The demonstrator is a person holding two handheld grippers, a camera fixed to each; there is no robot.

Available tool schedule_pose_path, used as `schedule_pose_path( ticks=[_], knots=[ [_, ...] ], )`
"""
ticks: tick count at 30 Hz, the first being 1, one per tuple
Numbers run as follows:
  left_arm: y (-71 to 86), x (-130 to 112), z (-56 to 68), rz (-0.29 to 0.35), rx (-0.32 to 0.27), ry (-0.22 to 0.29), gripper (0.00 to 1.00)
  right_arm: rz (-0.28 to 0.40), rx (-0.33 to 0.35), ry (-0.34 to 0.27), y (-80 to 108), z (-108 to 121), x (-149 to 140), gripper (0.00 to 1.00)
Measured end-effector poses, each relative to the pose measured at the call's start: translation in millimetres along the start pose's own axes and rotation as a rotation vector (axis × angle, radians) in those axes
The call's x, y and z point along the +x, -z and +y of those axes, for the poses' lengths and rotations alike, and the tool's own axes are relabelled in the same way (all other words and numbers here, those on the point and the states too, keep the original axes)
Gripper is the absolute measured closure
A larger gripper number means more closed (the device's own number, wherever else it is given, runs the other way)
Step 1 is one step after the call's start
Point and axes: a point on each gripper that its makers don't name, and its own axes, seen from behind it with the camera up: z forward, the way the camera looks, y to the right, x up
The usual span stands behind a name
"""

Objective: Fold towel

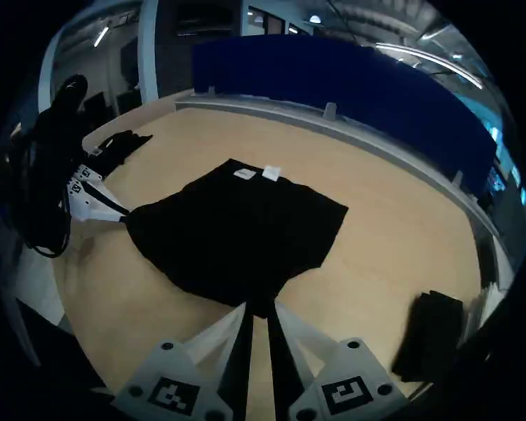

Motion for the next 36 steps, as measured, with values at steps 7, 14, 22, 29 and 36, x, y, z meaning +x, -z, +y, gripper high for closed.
schedule_pose_path(
  ticks=[7, 14, 22, 29, 36],
  knots=[
    [13.0, 17, -1.1, 0.028, 0.005, 0.011, 0.93, 0.01, 0.003, 0.006, 4.0, -1, 8, 0.87],
    [27.5, 33, 3.0, 0.056, 0.003, 0.025, 0.93, 0.015, 0.003, 0.006, 15.3, -2, 16, 0.87],
    [50.1, 43, 11.9, 0.071, -0.006, 0.052, 0.93, 0.01, 0.015, -0.009, 31.8, -5, 22, 0.87],
    [64.5, 40, 18.3, 0.073, -0.011, 0.075, 0.93, -0.003, 0.025, -0.018, 44.2, -11, 20, 0.87],
    [63.0, 48, 15.7, 0.089, -0.012, 0.1, 0.93, 0.001, 0.028, -0.031, 42.2, -9, 25, 0.87]
  ],
)
